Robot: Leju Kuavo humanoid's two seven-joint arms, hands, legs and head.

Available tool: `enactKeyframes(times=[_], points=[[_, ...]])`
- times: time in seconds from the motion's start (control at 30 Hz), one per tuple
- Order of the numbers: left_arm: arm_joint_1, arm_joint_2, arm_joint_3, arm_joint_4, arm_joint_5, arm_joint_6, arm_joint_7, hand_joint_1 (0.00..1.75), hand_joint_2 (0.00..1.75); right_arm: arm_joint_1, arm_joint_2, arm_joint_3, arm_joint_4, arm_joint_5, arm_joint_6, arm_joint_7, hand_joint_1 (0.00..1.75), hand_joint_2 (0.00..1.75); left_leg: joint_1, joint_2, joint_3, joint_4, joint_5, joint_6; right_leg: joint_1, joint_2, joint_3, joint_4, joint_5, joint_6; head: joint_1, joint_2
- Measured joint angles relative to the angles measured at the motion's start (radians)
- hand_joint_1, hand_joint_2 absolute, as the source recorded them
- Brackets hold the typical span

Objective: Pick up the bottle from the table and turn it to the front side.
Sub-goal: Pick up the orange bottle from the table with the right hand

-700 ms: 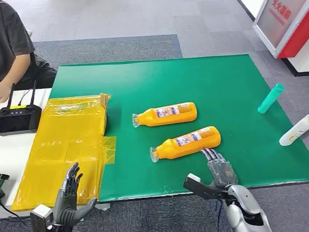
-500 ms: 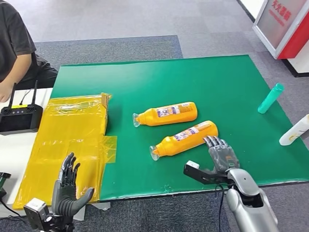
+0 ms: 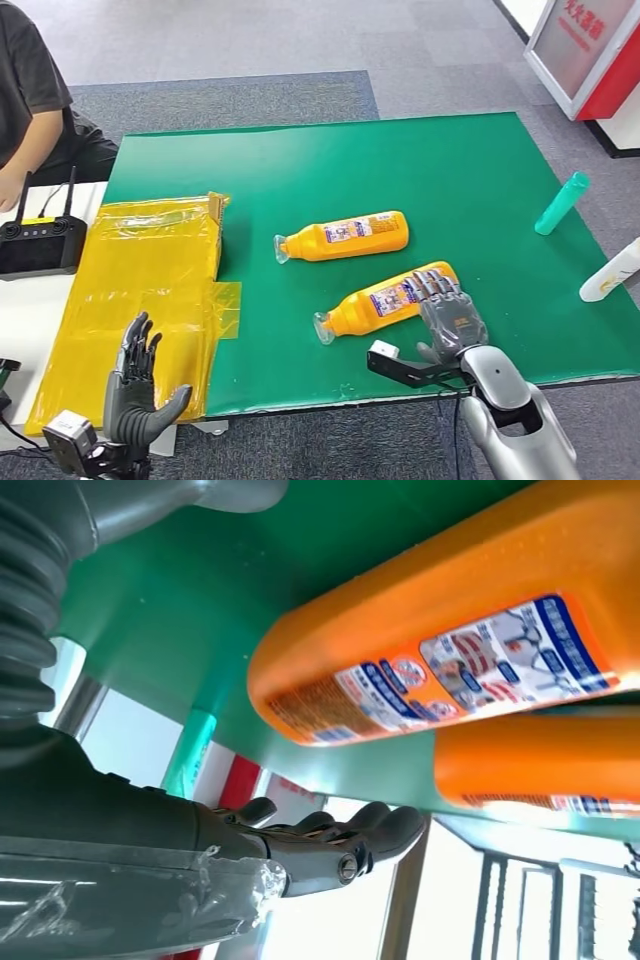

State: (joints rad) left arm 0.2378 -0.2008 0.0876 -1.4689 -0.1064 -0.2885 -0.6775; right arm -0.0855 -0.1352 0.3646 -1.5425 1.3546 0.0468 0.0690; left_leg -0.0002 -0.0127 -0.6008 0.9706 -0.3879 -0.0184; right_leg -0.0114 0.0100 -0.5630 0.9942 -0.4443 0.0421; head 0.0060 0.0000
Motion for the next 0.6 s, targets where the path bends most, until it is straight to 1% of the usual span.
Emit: enactKeyframes(times=[0.13, 0.23, 0.37, 0.6], points=[[0.002, 0.0, 0.0, -0.002, -0.001, -0.004, 0.0, 0.0, 1.75, -0.001, -0.011, 0.007, -0.029, -0.006, 0.017, 0.003, 0.0, 1.75, 0.0, 0.0, 0.0, 0.0, 0.0, 0.0, 0.0, 0.0, 0.0, 0.0, 0.0, 0.0, 0.0, 0.0], [0.0, 0.0, -0.005, -0.003, -0.002, -0.004, 0.0, 0.0, 1.75, -0.034, -0.02, 0.012, -0.021, -0.021, 0.043, 0.001, 0.0, 1.75, 0.0, 0.0, 0.0, 0.0, 0.0, 0.0, 0.0, 0.0, 0.0, 0.0, 0.0, 0.0, 0.0, 0.0], [-0.005, 0.002, -0.015, -0.003, 0.0, -0.003, 0.0, 0.0, 1.75, -0.115, -0.028, 0.018, 0.036, -0.045, 0.071, -0.012, 0.0, 1.75, 0.0, 0.0, 0.0, 0.0, 0.001, 0.0, 0.0, 0.0, 0.0, 0.0, 0.001, 0.001, 0.0, 0.0], [-0.02, 0.011, -0.035, -0.002, 0.009, -0.001, 0.0, 0.0, 1.75, -0.269, -0.034, 0.031, 0.218, -0.094, 0.096, -0.039, 0.0, 1.75, 0.0, 0.0, 0.0, 0.0, 0.002, 0.001, 0.0, 0.0, 0.0, 0.0, 0.002, 0.002, 0.0, 0.0]])
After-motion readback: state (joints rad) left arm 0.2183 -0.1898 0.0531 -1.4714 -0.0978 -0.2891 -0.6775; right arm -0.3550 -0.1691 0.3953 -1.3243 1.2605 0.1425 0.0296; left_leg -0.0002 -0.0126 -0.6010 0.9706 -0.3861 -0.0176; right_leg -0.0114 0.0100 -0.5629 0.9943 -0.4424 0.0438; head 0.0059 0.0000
